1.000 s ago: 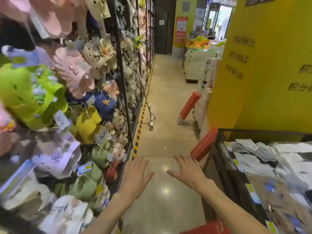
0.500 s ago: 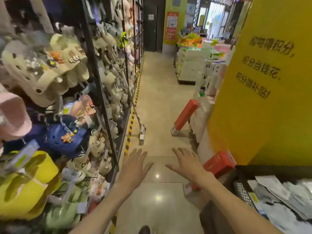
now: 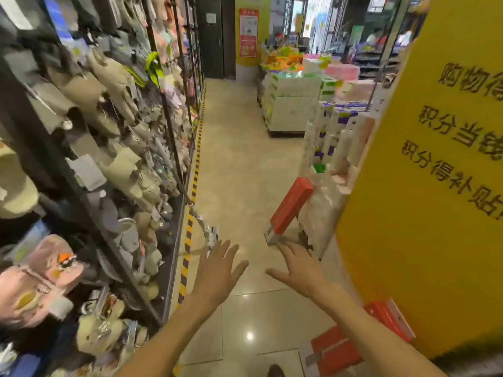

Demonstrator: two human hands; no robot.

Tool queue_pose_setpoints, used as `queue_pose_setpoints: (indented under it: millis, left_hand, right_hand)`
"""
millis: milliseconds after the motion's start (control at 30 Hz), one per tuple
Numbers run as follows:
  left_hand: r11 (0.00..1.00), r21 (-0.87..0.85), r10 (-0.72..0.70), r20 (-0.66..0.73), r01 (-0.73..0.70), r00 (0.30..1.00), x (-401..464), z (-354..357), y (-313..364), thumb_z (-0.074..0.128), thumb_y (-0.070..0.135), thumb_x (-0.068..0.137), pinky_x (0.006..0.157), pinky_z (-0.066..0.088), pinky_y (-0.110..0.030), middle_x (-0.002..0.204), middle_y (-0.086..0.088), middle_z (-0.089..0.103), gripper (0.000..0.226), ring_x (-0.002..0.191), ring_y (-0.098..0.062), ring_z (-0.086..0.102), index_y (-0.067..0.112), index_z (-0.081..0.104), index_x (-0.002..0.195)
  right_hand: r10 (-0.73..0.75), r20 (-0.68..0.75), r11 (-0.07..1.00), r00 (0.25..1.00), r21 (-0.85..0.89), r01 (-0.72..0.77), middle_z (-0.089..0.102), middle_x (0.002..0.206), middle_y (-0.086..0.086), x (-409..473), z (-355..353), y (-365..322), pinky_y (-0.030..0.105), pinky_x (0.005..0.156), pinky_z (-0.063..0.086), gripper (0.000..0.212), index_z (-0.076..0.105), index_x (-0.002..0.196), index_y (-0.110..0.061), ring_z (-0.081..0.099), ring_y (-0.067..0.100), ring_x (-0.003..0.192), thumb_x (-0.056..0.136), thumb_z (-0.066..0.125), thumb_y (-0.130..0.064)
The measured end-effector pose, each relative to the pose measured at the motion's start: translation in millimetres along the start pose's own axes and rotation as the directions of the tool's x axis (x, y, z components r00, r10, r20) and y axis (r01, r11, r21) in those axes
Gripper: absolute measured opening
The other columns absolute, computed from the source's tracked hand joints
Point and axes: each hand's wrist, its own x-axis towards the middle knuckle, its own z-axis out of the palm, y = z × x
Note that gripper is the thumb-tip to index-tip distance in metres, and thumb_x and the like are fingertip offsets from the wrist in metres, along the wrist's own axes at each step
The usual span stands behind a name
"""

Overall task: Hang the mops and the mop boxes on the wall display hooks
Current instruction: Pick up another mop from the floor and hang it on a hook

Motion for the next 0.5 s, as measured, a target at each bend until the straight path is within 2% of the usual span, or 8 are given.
queue_pose_setpoints:
  millis: [67, 133, 233, 367, 433, 500]
  left_hand:
    - [1.0, -0.004, -0.014, 0.017, 0.015, 1.0, 48.0, 3.4, -9.7, 0.026, 0.071, 0.102, 0.128, 0.014, -0.048, 0.169, 0.001, 0.034, 0.071, 0.159, -0.021, 0.023, 0.03, 0.039, 0.158]
    - [0.999, 0.001, -0.035, 0.024, 0.035, 0.999, 99.4, 10.0, -22.0, 0.022, 0.072, 0.101, 0.129, 0.016, -0.049, 0.169, 0.001, 0.033, 0.074, 0.159, -0.022, 0.023, 0.029, 0.038, 0.159]
    - [0.997, 0.003, -0.072, 0.01, 0.072, 0.997, 173.2, 17.8, -39.7, -0.005, 0.085, 0.086, 0.125, 0.026, -0.05, 0.166, 0.0, 0.037, 0.101, 0.156, -0.024, 0.03, 0.029, 0.04, 0.157]
    - [0.988, -0.013, -0.153, 0.0, 0.153, 0.988, 262.0, 13.4, -61.5, -0.021, 0.085, 0.082, 0.121, 0.034, -0.049, 0.161, 0.002, 0.045, 0.113, 0.15, -0.024, 0.039, 0.028, 0.044, 0.155]
    - [0.976, -0.025, -0.217, -0.011, 0.217, 0.976, 300.4, 4.5, -73.2, -0.011, 0.083, 0.089, 0.121, 0.033, -0.047, 0.159, 0.005, 0.047, 0.101, 0.15, -0.022, 0.039, 0.029, 0.046, 0.153]
    - [0.961, -0.042, -0.275, -0.001, 0.275, 0.961, 331.5, -5.6, -87.1, 0.02, 0.072, 0.102, 0.122, 0.032, -0.046, 0.159, 0.004, 0.047, 0.071, 0.151, -0.02, 0.038, 0.029, 0.046, 0.152]
  right_hand:
    - [-0.016, 0.001, 1.0, 1.0, -0.006, 0.016, 0.04, 0.166, 0.003, 57.8, 0.1, 8.8, 0.053, 0.119, 0.038, 0.101, 0.033, 0.161, -0.033, 0.041, 0.027, 0.151, 0.08, 0.024, -0.094]
    - [-0.033, 0.022, 0.999, 0.999, 0.017, 0.032, 0.035, 0.169, 0.003, 114.1, -5.0, 16.9, 0.053, 0.122, 0.035, 0.1, 0.028, 0.163, -0.032, 0.038, 0.027, 0.153, 0.083, 0.028, -0.092]
    - [-0.066, 0.067, 0.997, 0.996, 0.036, 0.063, 0.028, 0.172, 0.005, 195.5, -20.2, 32.3, 0.054, 0.127, 0.028, 0.095, 0.02, 0.167, -0.029, 0.029, 0.029, 0.158, 0.092, 0.04, -0.085]
    - [-0.11, 0.073, 0.994, 0.991, -0.005, 0.111, 0.03, 0.172, 0.005, 308.3, -58.9, 46.9, 0.049, 0.127, 0.026, 0.093, 0.022, 0.167, -0.028, 0.03, 0.027, 0.158, 0.095, 0.041, -0.082]
    - [-0.152, 0.066, 0.988, 0.986, -0.024, 0.154, 0.03, 0.172, 0.005, 364.8, -75.3, 46.3, 0.05, 0.126, 0.027, 0.093, 0.022, 0.167, -0.029, 0.03, 0.026, 0.158, 0.094, 0.039, -0.084]
    - [-0.205, 0.081, 0.977, 0.975, -0.048, 0.21, 0.029, 0.172, 0.005, 414.0, -87.1, 38.0, 0.051, 0.127, 0.026, 0.093, 0.022, 0.167, -0.029, 0.028, 0.026, 0.159, 0.094, 0.039, -0.083]
